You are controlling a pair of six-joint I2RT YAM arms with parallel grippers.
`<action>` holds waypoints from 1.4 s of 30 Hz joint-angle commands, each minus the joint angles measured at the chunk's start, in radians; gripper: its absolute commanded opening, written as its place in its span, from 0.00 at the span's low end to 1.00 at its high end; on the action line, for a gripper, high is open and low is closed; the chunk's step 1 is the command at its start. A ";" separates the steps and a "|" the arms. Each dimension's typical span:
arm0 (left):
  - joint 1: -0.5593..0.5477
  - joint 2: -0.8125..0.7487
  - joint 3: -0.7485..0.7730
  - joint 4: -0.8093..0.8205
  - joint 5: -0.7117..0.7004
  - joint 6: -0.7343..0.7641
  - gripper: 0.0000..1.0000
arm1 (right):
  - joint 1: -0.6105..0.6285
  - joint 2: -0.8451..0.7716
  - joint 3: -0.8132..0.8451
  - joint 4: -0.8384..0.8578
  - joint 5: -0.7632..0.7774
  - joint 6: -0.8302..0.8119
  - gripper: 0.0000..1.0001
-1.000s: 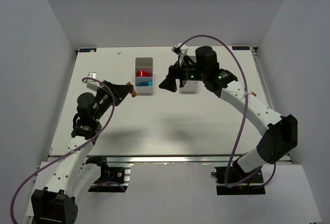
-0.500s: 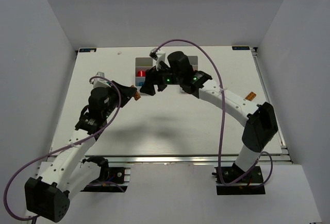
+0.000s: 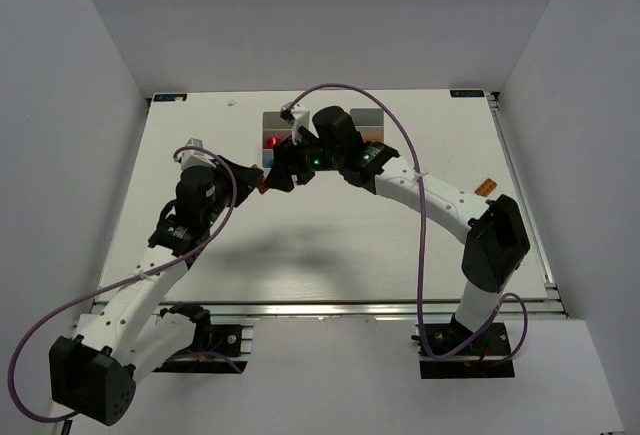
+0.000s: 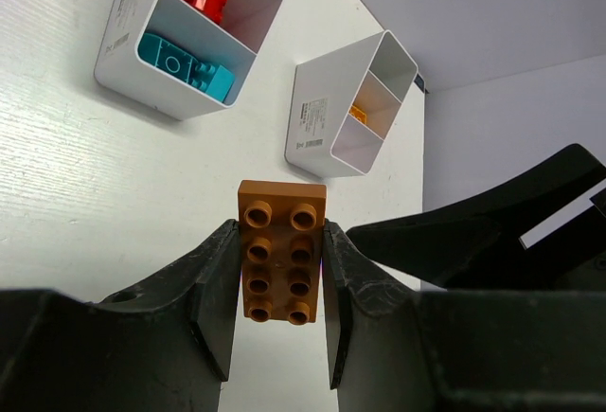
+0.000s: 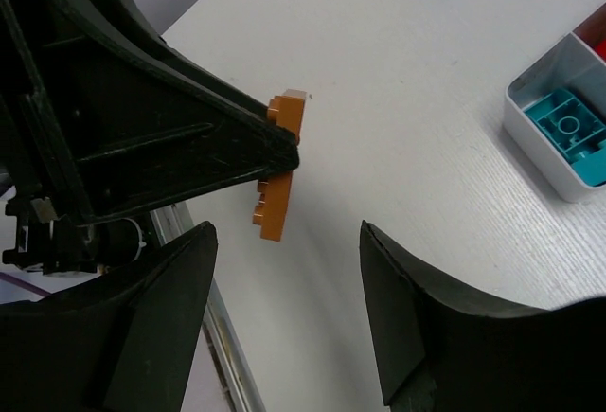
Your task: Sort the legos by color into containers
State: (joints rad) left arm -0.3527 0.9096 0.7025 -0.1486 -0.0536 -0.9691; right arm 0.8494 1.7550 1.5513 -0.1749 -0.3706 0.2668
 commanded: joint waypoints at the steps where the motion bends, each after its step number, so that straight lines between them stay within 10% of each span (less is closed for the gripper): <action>1: -0.009 0.011 0.037 0.018 -0.005 0.010 0.07 | 0.017 0.011 0.047 0.052 -0.037 0.029 0.66; 16: -0.012 -0.017 0.023 0.029 0.003 0.000 0.07 | 0.030 0.089 0.075 0.066 -0.062 0.080 0.55; 27: -0.012 -0.026 0.008 0.034 0.008 -0.023 0.15 | 0.030 0.095 0.061 0.117 -0.079 0.063 0.24; 36: -0.012 -0.083 0.044 -0.020 -0.064 -0.002 0.64 | 0.017 0.026 -0.006 0.150 -0.064 -0.024 0.00; 42: -0.012 -0.107 0.074 -0.071 -0.126 0.026 0.76 | -0.042 -0.034 -0.063 0.155 -0.067 -0.106 0.00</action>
State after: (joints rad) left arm -0.3622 0.8314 0.7341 -0.1856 -0.1257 -0.9676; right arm 0.8440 1.7950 1.5002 -0.0708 -0.4328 0.2298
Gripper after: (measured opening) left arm 0.747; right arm 0.242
